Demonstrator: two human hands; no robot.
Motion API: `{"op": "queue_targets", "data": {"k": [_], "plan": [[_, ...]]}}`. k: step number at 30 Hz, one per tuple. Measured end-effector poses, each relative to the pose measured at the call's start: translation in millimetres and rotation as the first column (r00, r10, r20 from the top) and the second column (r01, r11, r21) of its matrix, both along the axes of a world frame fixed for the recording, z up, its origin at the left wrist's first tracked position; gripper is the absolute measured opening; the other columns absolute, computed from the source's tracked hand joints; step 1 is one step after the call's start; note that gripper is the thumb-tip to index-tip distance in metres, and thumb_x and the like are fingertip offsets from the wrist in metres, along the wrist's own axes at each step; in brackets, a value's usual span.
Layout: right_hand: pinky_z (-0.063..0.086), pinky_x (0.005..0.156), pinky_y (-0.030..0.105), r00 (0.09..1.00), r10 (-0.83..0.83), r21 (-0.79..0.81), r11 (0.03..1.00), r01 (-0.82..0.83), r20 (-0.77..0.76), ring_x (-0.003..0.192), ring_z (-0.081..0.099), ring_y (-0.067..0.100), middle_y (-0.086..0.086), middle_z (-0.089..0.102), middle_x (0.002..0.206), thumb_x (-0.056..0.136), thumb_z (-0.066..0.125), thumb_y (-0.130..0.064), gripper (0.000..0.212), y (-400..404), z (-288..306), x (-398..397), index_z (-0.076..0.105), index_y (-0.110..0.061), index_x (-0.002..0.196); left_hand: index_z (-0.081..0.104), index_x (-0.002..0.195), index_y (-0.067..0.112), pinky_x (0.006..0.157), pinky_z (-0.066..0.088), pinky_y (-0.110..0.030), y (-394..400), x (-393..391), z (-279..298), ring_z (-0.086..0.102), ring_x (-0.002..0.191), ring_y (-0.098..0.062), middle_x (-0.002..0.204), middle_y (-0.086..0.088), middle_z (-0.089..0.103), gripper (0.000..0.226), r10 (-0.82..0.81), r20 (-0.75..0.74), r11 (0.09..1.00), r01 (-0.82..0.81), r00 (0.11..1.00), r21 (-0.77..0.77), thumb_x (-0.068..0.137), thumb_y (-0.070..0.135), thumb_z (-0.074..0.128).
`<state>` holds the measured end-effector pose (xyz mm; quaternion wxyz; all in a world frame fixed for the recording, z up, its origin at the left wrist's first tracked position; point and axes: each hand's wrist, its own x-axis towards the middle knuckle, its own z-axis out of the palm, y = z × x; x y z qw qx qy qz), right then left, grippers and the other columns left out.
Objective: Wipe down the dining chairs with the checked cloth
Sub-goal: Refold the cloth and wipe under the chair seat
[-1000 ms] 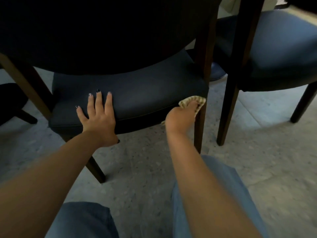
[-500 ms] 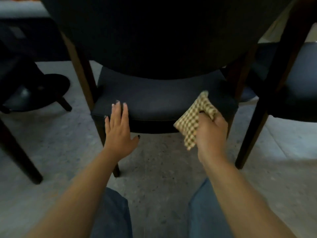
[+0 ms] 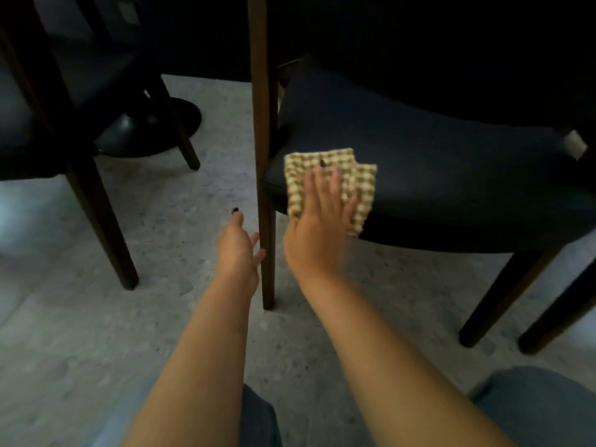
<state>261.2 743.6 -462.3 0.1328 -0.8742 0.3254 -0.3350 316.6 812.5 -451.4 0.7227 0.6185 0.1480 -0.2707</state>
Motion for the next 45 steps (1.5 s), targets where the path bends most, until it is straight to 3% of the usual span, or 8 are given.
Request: {"op": "queue_targets", "data": {"k": [7, 12, 17, 26, 30, 35, 38, 45], "plan": [[0.035, 0.105, 0.052, 0.832, 0.246, -0.576, 0.623, -0.529, -0.498, 0.128, 0.048, 0.035, 0.020, 0.053, 0.136, 0.093, 0.043, -0.019, 0.042, -62.9, -1.4, 6.1, 0.056, -0.001, 0.129, 0.036, 0.148, 0.015, 0.108, 0.040, -0.046, -7.7, 5.7, 9.9, 0.051, 0.125, -0.024, 0.143, -0.007, 0.047, 0.049, -0.085, 0.020, 0.996, 0.085, 0.996, -0.012, 0.105, 0.036, 0.032], [0.027, 0.113, 0.045, 0.495, 0.112, -0.467, 0.207, -0.860, -0.862, 0.125, 0.052, 0.026, 0.007, 0.064, 0.124, 0.095, 0.030, -0.015, 0.044, -73.5, -2.8, -1.9, 0.069, -0.012, 0.116, 0.061, 0.098, 0.018, 0.091, 0.050, -0.037, -16.9, -9.6, 9.6, 0.062, 0.100, -0.021, 0.097, -0.002, 0.064, 0.035, -0.141, 0.042, 0.987, 0.144, 0.989, -0.073, 0.104, 0.035, 0.031], [0.030, 0.111, 0.036, 0.302, -0.075, -0.311, 0.203, -0.929, -0.950, 0.125, 0.052, 0.022, -0.002, 0.067, 0.119, 0.088, 0.053, -0.033, 0.030, -90.4, -15.5, -35.7, 0.072, -0.023, 0.110, 0.041, 0.144, 0.011, 0.112, 0.035, -0.047, -16.8, -10.4, 0.0, 0.050, 0.128, -0.028, 0.139, -0.011, 0.052, 0.052, -0.137, -0.031, 0.990, 0.136, 0.990, -0.043, 0.104, 0.043, 0.030], [0.048, 0.092, 0.036, 0.246, 0.138, -0.220, 0.177, -0.959, -0.960, 0.092, 0.067, 0.026, 0.006, 0.072, 0.086, 0.068, 0.064, -0.021, 0.016, -161.5, 17.1, -157.6, 0.076, -0.014, 0.076, 0.048, 0.137, 0.018, 0.101, 0.046, -0.048, -27.8, -14.4, -4.4, 0.062, 0.114, -0.026, 0.127, -0.008, 0.062, 0.047, -0.416, 0.053, 0.897, 0.419, 0.908, -0.141, 0.097, 0.042, 0.052], [0.046, 0.094, 0.038, 0.331, 0.287, -0.258, 0.263, -0.930, -0.899, 0.095, 0.067, 0.027, 0.008, 0.071, 0.090, 0.081, 0.053, -0.017, 0.022, -153.9, 8.8, -161.7, 0.075, -0.012, 0.083, 0.055, 0.116, 0.021, 0.093, 0.052, -0.046, -37.3, -17.4, -5.4, 0.067, 0.106, -0.025, 0.118, -0.005, 0.067, 0.035, -0.415, 0.092, 0.901, 0.423, 0.905, -0.096, 0.091, 0.045, 0.060], [0.038, 0.109, 0.044, 0.473, 0.588, -0.536, 0.078, -0.841, -0.657, 0.123, 0.054, 0.033, 0.019, 0.064, 0.120, 0.094, 0.047, -0.006, 0.028, -110.7, 34.1, -90.1, 0.069, 0.002, 0.109, 0.063, 0.111, 0.013, 0.066, 0.056, -0.026, -45.3, -13.2, -14.8, 0.069, 0.084, -0.015, 0.097, -0.002, 0.071, 0.029, -0.333, 0.061, 0.932, 0.338, 0.941, -0.132, 0.095, 0.036, 0.056], [0.034, 0.110, 0.043, 0.486, 0.468, -0.520, 0.064, -0.852, -0.738, 0.121, 0.056, 0.030, 0.015, 0.066, 0.118, 0.092, 0.047, -0.007, 0.029, -107.0, 28.6, -63.8, 0.072, -0.004, 0.105, 0.064, 0.098, 0.015, 0.055, 0.053, -0.021, -46.4, -10.2, -18.1, 0.063, 0.073, -0.009, 0.078, 0.004, 0.068, 0.021, -0.299, 0.009, 0.932, 0.294, 0.954, -0.214, 0.099, 0.029, 0.047], [0.029, 0.111, 0.037, 0.294, 0.267, -0.278, 0.100, -0.956, -0.918, 0.107, 0.065, 0.024, 0.007, 0.073, 0.104, 0.088, 0.034, -0.010, 0.042, -141.4, 22.3, -93.6, 0.076, -0.010, 0.093, 0.054, 0.126, 0.019, 0.085, 0.052, -0.032, -44.6, -22.0, -4.7, 0.070, 0.096, -0.018, 0.107, -0.004, 0.071, 0.048, -0.265, -0.001, 0.953, 0.261, 0.964, -0.156, 0.087, 0.043, 0.067]]}}
